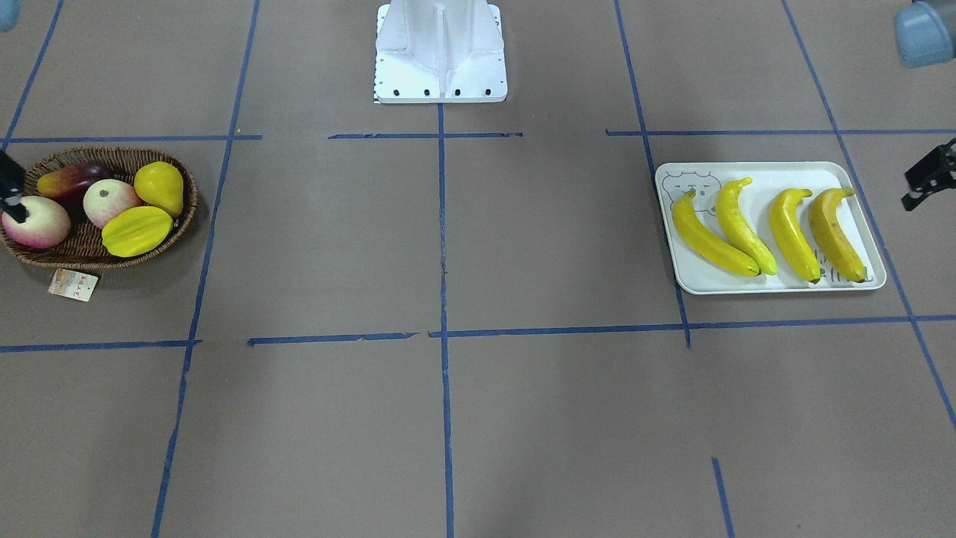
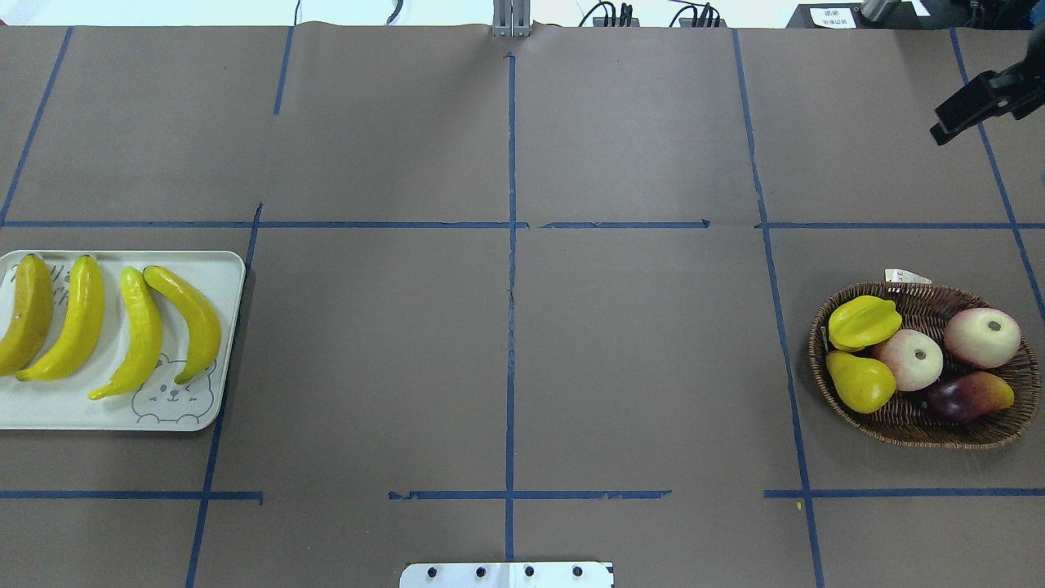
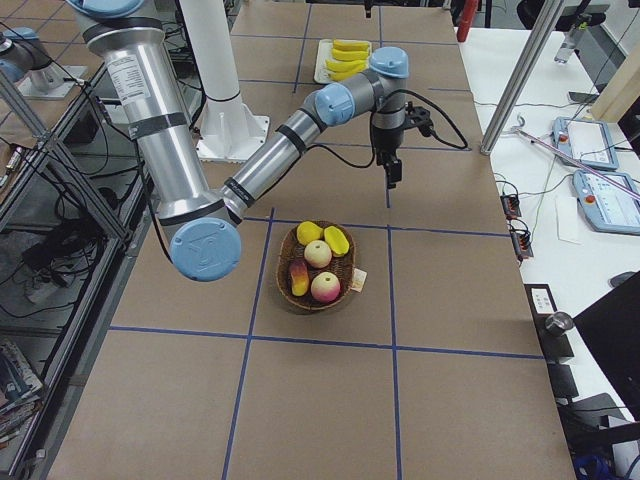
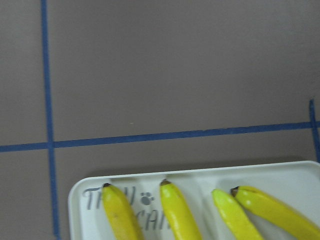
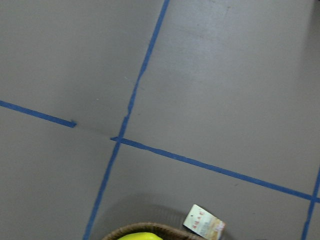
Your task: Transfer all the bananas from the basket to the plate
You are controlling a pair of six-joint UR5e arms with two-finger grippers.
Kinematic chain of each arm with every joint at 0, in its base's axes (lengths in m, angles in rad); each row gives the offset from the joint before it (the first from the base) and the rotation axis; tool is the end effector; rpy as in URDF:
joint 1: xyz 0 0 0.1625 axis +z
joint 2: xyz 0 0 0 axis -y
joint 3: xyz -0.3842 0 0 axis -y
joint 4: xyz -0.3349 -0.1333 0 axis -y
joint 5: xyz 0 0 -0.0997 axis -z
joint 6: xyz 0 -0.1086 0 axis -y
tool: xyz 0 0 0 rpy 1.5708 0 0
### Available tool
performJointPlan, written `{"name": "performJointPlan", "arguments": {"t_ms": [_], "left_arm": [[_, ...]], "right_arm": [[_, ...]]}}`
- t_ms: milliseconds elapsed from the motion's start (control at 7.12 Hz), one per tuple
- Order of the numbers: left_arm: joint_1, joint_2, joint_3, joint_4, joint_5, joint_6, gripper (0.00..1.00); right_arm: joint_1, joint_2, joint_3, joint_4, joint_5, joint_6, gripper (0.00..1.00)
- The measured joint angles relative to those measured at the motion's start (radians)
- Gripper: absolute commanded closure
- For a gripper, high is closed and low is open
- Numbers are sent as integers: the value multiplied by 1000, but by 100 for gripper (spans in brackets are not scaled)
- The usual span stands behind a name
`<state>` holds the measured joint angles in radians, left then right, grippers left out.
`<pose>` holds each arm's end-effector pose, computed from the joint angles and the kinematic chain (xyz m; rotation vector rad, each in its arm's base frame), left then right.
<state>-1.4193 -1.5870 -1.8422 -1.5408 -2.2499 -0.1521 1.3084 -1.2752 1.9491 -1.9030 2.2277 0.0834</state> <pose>0.0029 -0.4500 0.5080 0.1427 0.7050 0.0869 -0.0641 -0.4967 0.3687 0.2131 -0.6994 -0.2832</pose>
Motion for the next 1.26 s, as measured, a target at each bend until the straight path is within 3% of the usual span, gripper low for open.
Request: {"name": "performJointPlan", "arguments": {"t_ms": [422, 703, 1265], "left_arm": [[-162, 40, 18, 194, -28, 266, 0], [-180, 88, 56, 206, -107, 287, 0], [-182, 94, 95, 194, -131, 290, 0]], "right_arm": [[133, -131, -86, 10, 132, -211, 0], [155, -174, -111, 12, 188, -224, 0], [230, -249, -181, 17, 206, -228, 0]]}}
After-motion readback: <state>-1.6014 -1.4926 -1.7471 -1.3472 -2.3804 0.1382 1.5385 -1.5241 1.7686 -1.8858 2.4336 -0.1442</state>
